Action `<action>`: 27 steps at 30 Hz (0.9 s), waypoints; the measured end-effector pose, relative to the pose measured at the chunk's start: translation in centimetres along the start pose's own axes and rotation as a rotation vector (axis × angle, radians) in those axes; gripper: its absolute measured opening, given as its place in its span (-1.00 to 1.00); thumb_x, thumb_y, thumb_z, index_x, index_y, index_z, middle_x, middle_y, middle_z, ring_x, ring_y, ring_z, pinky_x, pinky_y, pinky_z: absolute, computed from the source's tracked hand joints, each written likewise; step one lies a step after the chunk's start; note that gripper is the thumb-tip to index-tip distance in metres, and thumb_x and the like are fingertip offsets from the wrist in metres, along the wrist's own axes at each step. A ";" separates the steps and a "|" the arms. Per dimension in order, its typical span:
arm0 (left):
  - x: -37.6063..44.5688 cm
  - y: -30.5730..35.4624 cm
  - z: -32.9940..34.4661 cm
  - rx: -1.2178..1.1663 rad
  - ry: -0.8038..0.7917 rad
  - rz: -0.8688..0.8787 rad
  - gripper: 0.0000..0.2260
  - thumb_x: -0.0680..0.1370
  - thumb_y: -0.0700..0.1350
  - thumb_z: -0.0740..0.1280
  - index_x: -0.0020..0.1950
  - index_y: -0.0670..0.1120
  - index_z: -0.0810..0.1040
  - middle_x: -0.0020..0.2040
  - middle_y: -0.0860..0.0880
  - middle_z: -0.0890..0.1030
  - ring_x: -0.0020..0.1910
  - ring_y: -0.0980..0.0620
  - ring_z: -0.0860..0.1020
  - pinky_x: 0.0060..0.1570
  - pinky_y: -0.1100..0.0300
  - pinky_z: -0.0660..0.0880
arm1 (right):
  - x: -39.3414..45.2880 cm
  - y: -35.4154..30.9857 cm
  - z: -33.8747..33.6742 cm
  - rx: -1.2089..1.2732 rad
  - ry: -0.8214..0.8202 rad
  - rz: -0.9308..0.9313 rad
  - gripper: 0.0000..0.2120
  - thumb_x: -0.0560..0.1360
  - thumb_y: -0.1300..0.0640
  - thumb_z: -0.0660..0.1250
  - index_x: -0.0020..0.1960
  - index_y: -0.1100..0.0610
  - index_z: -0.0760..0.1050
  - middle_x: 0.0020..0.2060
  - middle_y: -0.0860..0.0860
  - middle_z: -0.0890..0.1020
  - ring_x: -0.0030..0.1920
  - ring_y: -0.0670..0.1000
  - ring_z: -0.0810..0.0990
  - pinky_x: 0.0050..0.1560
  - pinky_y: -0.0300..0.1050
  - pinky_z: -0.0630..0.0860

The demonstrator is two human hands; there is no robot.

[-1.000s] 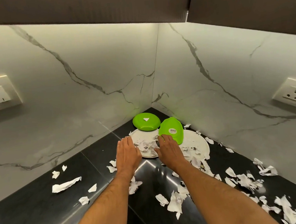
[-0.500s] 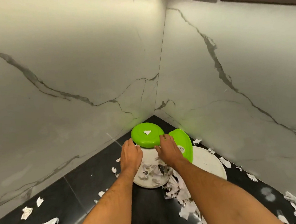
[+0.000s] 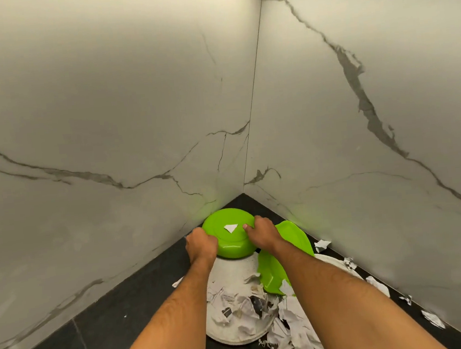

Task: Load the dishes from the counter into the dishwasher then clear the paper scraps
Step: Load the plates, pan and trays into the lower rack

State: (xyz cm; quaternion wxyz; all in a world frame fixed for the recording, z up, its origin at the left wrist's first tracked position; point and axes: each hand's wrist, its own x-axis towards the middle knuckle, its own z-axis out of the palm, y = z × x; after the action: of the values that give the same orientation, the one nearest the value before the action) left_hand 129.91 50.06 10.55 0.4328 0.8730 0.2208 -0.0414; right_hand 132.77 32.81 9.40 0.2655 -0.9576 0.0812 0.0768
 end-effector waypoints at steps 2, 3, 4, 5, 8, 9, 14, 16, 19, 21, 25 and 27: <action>0.5 0.0 0.0 -0.078 0.040 -0.081 -0.81 0.54 -0.24 0.32 0.09 -0.27 0.63 0.15 -0.32 0.60 0.13 -0.35 0.57 0.13 -0.07 0.56 | 0.3 0.0 0.7 0.013 0.000 -0.005 -0.55 0.66 -0.08 0.24 0.23 0.32 0.47 0.23 0.32 0.56 0.28 0.31 0.50 0.24 0.09 0.39; 0.6 -0.1 -0.1 -0.138 0.059 -0.127 -0.82 0.55 -0.22 0.35 0.09 -0.26 0.65 0.15 -0.31 0.61 0.13 -0.34 0.57 0.14 -0.05 0.56 | 0.3 0.0 0.9 0.023 0.005 -0.007 -0.56 0.66 -0.08 0.25 0.19 0.32 0.48 0.20 0.31 0.58 0.26 0.31 0.51 0.23 0.09 0.39; 0.7 -0.3 -0.2 -0.207 0.068 -0.171 -0.82 0.55 -0.21 0.38 0.10 -0.25 0.66 0.15 -0.30 0.62 0.14 -0.33 0.58 0.14 -0.03 0.55 | 0.2 0.0 1.1 0.041 0.012 -0.008 -0.57 0.65 -0.09 0.26 0.15 0.32 0.50 0.17 0.31 0.59 0.24 0.31 0.52 0.21 0.09 0.40; 0.9 -0.4 -0.1 -0.286 0.071 -0.212 -0.82 0.55 -0.20 0.40 0.12 -0.24 0.67 0.14 -0.29 0.63 0.13 -0.31 0.59 0.12 -0.01 0.55 | 0.1 0.1 1.1 0.067 0.021 -0.009 -0.58 0.64 -0.08 0.27 0.12 0.31 0.51 0.13 0.30 0.61 0.21 0.31 0.53 0.18 0.08 0.41; 3.2 -2.1 1.5 -0.635 0.103 -0.375 -0.71 0.42 -0.20 0.48 0.12 -0.24 0.68 0.10 -0.24 0.67 0.03 -0.23 0.66 -0.02 -0.03 0.63 | -1.0 0.2 0.8 0.183 0.050 0.004 -0.62 0.62 -0.04 0.31 0.17 0.30 0.54 0.14 0.27 0.63 0.22 0.29 0.56 0.14 0.05 0.45; 4.1 -2.9 2.2 -0.769 0.096 -0.413 -0.72 0.37 -0.23 0.48 0.07 -0.24 0.68 0.07 -0.24 0.68 -0.04 -0.19 0.67 -0.09 -0.07 0.65 | -1.5 0.1 0.6 0.227 0.058 0.014 -0.61 0.63 -0.01 0.32 0.24 0.31 0.54 0.19 0.26 0.63 0.25 0.28 0.56 0.17 0.03 0.46; -2.1 1.4 -0.9 -1.091 -0.036 -0.385 -0.79 0.51 -0.43 0.32 -0.26 -0.19 0.56 -0.32 -0.14 0.62 -0.33 -0.10 0.55 -0.27 0.05 0.53 | -4.8 -1.5 -0.1 0.381 0.088 0.012 -0.54 0.62 0.03 0.35 0.40 0.29 0.48 0.30 0.22 0.60 0.34 0.20 0.53 0.30 -0.04 0.44; -3.4 1.6 -1.5 -1.162 -0.029 -0.395 -0.82 0.57 -0.38 0.27 -0.20 -0.21 0.52 -0.25 -0.16 0.60 -0.32 -0.09 0.53 -0.25 0.05 0.51 | -6.3 -2.2 -0.2 0.367 0.072 0.002 -0.55 0.61 0.02 0.35 0.38 0.28 0.50 0.28 0.21 0.61 0.32 0.21 0.55 0.28 -0.02 0.46; -4.5 1.0 -2.5 -1.204 -0.056 -0.402 -0.81 0.69 -0.13 0.21 0.09 -0.24 0.53 0.02 -0.25 0.62 -0.16 -0.14 0.59 -0.14 -0.05 0.57 | -8.0 -2.3 -0.1 0.304 0.051 -0.007 -0.57 0.59 0.00 0.36 0.34 0.26 0.54 0.25 0.20 0.64 0.28 0.21 0.58 0.26 0.02 0.51; -5.2 0.6 -3.0 -1.150 -0.054 -0.383 -0.81 0.64 -0.20 0.31 0.21 -0.27 0.52 0.06 -0.25 0.60 -0.05 -0.16 0.60 0.00 -0.13 0.59 | -9.0 -2.2 -0.2 0.288 0.046 -0.008 -0.56 0.58 -0.01 0.37 0.32 0.27 0.55 0.25 0.21 0.64 0.27 0.22 0.58 0.26 0.04 0.51; -6.8 0.1 -3.2 -1.038 -0.061 -0.376 -0.77 0.54 -0.40 0.37 0.20 -0.35 0.55 0.09 -0.29 0.61 -0.02 -0.21 0.59 0.05 -0.17 0.58 | -10.8 -2.0 -0.8 0.272 0.041 -0.016 -0.49 0.58 0.02 0.39 0.42 0.29 0.47 0.35 0.22 0.57 0.37 0.20 0.52 0.36 0.00 0.44; -7.8 -0.2 -3.5 -1.033 -0.074 -0.363 -0.79 0.51 -0.43 0.35 0.14 -0.35 0.59 -0.02 -0.26 0.62 -0.13 -0.17 0.59 -0.06 -0.12 0.60 | -11.5 -1.7 -1.3 0.286 0.055 -0.010 -0.48 0.57 0.04 0.40 0.43 0.30 0.45 0.36 0.23 0.55 0.38 0.21 0.50 0.38 0.02 0.42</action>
State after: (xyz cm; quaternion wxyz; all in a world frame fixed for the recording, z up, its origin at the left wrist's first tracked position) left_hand 122.42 50.16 14.59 0.7987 0.4926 0.3440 -0.0324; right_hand 122.01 34.93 13.52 0.3973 -0.9122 0.0939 0.0367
